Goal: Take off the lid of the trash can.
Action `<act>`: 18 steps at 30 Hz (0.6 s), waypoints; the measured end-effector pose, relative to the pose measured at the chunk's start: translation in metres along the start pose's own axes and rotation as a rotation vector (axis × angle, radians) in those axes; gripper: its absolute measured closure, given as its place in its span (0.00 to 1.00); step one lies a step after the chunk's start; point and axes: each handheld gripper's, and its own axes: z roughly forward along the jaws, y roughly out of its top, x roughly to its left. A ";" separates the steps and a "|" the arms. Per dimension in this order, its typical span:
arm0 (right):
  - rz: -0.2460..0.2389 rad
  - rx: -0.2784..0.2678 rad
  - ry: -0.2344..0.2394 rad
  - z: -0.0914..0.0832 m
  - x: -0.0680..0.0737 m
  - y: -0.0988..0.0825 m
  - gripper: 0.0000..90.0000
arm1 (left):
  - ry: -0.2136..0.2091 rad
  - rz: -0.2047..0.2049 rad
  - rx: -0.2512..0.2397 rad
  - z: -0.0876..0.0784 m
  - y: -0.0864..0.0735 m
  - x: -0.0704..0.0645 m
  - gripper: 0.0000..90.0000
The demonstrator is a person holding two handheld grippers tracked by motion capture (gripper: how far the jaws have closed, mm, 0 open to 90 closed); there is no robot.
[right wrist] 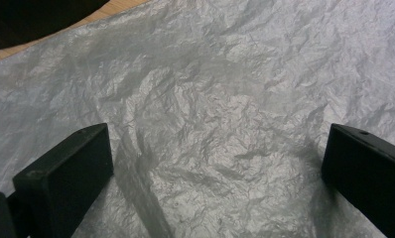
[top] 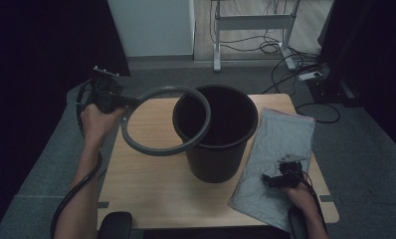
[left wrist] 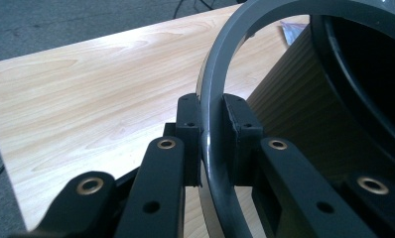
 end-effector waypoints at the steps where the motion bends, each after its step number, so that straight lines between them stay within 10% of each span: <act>1: 0.000 0.000 0.000 0.000 0.000 0.000 0.00 | 0.005 -0.002 -0.002 -0.002 -0.001 0.002 0.88; 18: 0.000 0.000 0.000 0.000 0.000 0.000 0.00 | 0.049 -0.056 -0.030 -0.030 -0.029 0.031 0.88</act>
